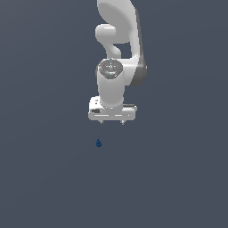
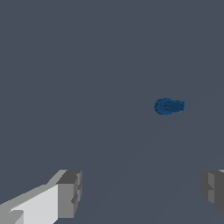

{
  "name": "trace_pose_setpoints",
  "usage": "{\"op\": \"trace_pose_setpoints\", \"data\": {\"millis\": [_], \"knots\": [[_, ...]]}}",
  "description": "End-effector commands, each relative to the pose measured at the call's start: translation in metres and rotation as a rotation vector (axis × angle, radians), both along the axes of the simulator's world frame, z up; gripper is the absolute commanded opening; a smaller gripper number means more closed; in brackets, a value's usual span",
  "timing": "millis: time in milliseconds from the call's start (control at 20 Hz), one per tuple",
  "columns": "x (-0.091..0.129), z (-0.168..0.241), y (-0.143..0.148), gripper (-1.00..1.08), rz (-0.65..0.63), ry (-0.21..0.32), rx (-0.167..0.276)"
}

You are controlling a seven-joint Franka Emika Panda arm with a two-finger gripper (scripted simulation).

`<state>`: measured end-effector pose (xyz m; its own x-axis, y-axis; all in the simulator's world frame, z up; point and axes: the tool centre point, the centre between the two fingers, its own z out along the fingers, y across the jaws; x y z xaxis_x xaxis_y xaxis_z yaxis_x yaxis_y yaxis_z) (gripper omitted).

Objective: Pick up the object and move it to a goal position.

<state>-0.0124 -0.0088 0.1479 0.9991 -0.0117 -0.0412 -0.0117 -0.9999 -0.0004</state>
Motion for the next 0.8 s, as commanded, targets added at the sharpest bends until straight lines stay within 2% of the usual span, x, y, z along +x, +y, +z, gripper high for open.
{"op": "trace_pose_setpoints", "data": {"millis": [0,400,750], "knots": [[0.000,0.000,0.000,1.00,0.000,0.000,0.000],[0.006,0.021,-0.003,1.00,0.018,-0.016,-0.017],[0.008,0.018,-0.006,1.00,0.026,-0.016,-0.016]]}}
